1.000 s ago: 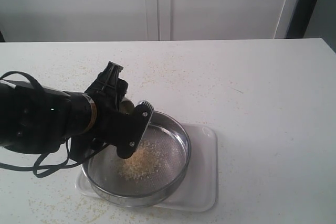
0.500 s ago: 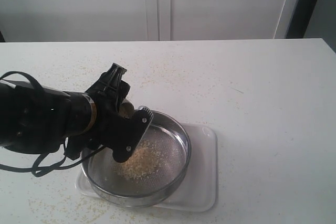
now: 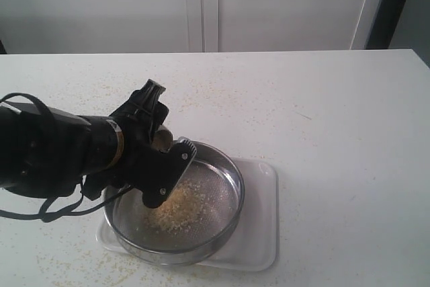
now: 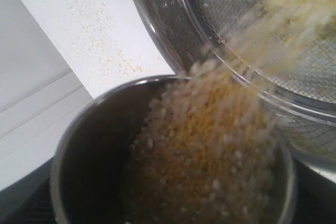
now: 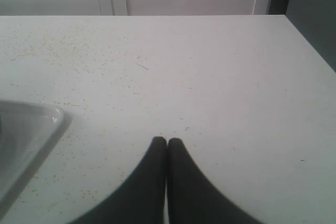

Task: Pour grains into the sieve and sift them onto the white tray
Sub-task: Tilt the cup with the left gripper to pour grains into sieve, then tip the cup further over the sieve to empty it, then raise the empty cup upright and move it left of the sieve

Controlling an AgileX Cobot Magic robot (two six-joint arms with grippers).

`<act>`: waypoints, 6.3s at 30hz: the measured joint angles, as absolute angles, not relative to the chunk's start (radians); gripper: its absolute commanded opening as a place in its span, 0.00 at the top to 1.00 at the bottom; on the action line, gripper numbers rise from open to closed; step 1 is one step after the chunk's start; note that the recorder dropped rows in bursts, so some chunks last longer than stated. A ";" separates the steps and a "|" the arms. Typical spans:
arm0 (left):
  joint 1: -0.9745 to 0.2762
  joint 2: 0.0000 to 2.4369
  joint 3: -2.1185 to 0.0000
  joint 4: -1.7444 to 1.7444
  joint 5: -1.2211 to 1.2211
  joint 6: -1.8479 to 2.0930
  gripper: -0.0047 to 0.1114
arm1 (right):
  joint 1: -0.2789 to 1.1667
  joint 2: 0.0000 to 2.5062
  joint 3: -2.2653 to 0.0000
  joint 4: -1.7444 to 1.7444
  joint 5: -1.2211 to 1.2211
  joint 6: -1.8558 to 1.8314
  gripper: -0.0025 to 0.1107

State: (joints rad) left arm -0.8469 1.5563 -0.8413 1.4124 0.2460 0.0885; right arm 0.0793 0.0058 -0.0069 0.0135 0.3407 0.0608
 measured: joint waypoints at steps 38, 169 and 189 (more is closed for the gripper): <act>-0.847 1.556 -0.843 1.526 0.299 0.177 0.96 | 0.079 0.006 -0.007 0.014 0.341 0.061 0.98; -0.498 1.609 -1.020 1.672 -0.210 -1.145 0.96 | 0.079 0.006 -0.007 0.014 0.341 0.061 0.98; -0.347 1.650 -1.020 0.617 -0.683 -0.602 0.96 | 0.079 0.006 -0.007 0.014 0.341 0.061 0.98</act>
